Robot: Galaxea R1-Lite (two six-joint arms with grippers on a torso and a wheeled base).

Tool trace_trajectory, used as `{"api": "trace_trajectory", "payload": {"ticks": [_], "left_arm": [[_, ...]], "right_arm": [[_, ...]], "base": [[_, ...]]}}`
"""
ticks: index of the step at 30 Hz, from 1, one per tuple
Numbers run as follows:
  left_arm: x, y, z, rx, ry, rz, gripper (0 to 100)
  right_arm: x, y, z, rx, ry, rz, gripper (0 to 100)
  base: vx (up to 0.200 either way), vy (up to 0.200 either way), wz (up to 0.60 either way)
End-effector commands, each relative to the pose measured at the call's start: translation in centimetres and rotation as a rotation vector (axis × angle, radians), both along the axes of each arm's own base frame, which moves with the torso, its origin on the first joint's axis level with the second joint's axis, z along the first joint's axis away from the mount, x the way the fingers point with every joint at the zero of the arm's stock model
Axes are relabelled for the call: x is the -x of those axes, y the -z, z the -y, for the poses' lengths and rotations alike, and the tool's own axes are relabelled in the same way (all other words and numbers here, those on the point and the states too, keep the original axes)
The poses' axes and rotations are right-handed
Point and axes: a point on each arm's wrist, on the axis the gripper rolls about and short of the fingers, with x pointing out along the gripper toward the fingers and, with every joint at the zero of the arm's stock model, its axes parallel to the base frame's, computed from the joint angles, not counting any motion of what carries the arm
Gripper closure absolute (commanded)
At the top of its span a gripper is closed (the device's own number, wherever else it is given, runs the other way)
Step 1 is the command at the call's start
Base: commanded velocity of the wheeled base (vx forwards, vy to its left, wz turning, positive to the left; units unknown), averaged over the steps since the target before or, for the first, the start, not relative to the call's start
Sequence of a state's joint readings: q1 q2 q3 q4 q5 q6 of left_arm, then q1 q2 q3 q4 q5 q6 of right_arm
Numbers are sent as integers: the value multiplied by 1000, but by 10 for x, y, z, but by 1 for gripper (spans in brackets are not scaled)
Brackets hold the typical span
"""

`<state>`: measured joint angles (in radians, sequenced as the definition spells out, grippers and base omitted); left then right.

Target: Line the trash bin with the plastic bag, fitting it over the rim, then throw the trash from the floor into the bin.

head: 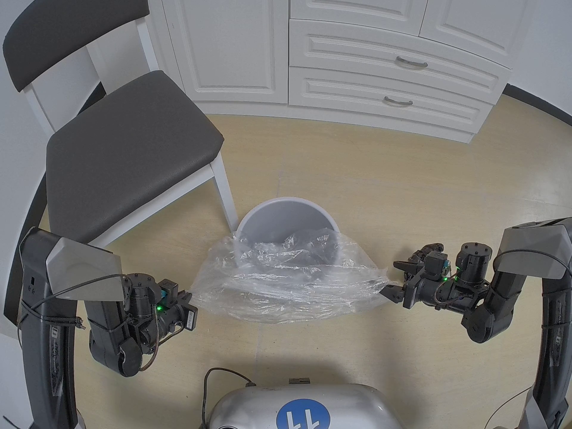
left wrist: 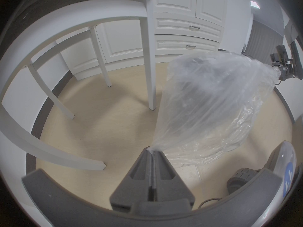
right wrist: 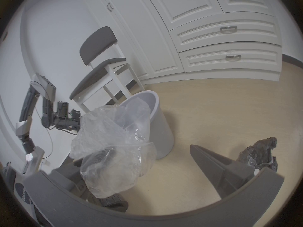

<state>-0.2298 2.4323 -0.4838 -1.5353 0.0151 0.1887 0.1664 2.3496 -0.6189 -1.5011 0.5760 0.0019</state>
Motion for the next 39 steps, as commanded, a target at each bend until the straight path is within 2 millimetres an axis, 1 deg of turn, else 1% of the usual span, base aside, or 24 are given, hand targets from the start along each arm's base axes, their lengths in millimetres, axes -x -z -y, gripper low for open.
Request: {"api": "trace_trajectory", "payload": {"ticks": [1,5,6,7,8,9,10,11,15,20,23,25,27,28,29,30,31,32,33,34,38,39], "left_arm": [[-9,10,-7,-5,-31,-3,100],[-10,9,-10,-9,-36,1,100],[-11,9,-10,-8,-40,4,100],[-11,9,-10,-8,-40,4,100],[-12,9,-11,-5,-44,8,100],[-12,9,-11,-5,-44,8,100],[-13,8,-11,-5,-45,11,100],[-13,8,-12,-5,-47,11,100],[-14,8,-12,-3,-50,15,100],[-15,6,-14,0,-55,22,100],[-15,4,-13,4,-50,26,100],[-13,2,-11,3,-42,28,100],[-10,-7,-6,12,-27,45,100],[-10,-7,-6,12,-27,45,100],[-6,-17,0,24,-10,61,100],[-6,-17,0,24,-10,61,100],[-2,-27,2,44,-5,79,100],[-1,-29,3,50,-2,81,100],[2,-36,8,83,5,87,100],[3,-39,12,107,8,92,100],[4,-41,17,132,13,90,100],[4,-40,17,132,13,88,100]], "right_arm": [[-3,4,23,-50,-35,-36,0],[-10,3,43,-126,-51,-71,0],[-11,4,49,-135,-39,-78,0],[-11,4,49,-135,-39,-78,0],[-12,4,58,-142,-31,-79,0],[-12,4,58,-142,-31,-79,0],[-13,5,65,-149,-38,-79,0],[-13,6,69,-151,-38,-78,0],[-14,5,75,-153,-34,-72,0],[-15,5,79,-154,-25,-67,0],[-15,-3,78,-150,-23,-28,0],[-13,-15,73,-146,-29,16,0],[-2,-36,65,-141,-38,54,0],[-2,-36,65,-141,-38,54,0],[9,-56,52,-137,-37,90,0],[9,-56,52,-137,-37,90,0],[20,-74,33,-126,4,133,0],[22,-77,29,-123,11,146,0],[27,-88,16,-113,19,190,0],[29,-95,10,-98,16,230,0],[38,-122,-10,-24,-40,393,0],[38,-124,-12,-13,-44,406,0]], "base": [[0,0,0],[0,0,0],[0,0,0],[0,0,0],[0,0,0],[0,0,0],[0,0,0],[0,0,0],[0,0,0],[0,0,0],[0,0,0],[0,0,0],[0,0,0],[0,0,0],[0,0,0],[0,0,0],[0,0,0],[0,0,0],[0,0,0],[0,0,0],[0,0,0],[0,0,0]]}}
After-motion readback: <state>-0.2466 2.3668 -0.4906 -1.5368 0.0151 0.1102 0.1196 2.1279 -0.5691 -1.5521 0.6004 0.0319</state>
